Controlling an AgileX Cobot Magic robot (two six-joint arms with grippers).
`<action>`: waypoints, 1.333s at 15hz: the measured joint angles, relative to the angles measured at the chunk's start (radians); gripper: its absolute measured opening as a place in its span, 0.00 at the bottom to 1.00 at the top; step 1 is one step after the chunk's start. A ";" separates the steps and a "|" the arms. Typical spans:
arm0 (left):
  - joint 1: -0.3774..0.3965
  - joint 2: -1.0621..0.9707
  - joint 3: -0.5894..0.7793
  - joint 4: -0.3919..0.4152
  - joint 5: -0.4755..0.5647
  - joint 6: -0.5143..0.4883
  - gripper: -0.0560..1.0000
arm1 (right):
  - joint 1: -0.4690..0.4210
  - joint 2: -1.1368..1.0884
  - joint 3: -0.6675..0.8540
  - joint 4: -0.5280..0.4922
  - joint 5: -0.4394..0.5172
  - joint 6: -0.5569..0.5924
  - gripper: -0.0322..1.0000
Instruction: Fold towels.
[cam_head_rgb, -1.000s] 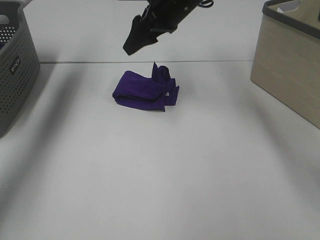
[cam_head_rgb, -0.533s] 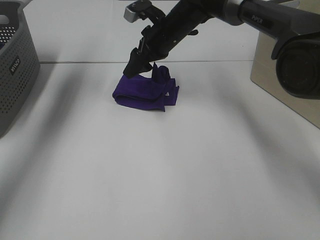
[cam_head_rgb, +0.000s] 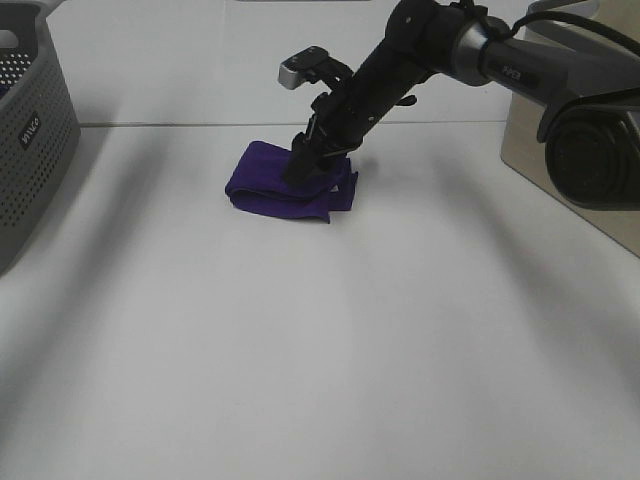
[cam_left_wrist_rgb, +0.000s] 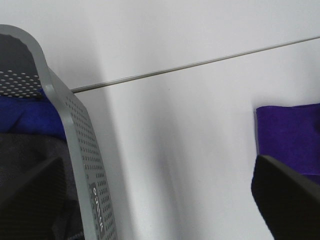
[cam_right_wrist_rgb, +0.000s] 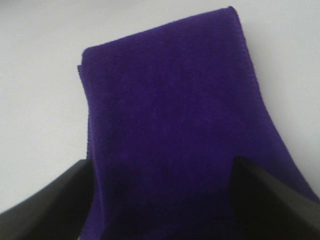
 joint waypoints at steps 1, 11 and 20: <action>0.000 0.000 0.000 0.000 0.000 0.000 0.93 | -0.014 0.000 0.000 0.000 0.001 0.013 0.75; 0.000 0.015 0.000 -0.016 0.002 0.018 0.92 | -0.045 0.037 -0.007 -0.015 0.063 0.022 0.75; 0.000 -0.042 0.048 0.001 0.001 0.026 0.92 | -0.049 -0.336 -0.108 -0.323 0.205 0.476 0.75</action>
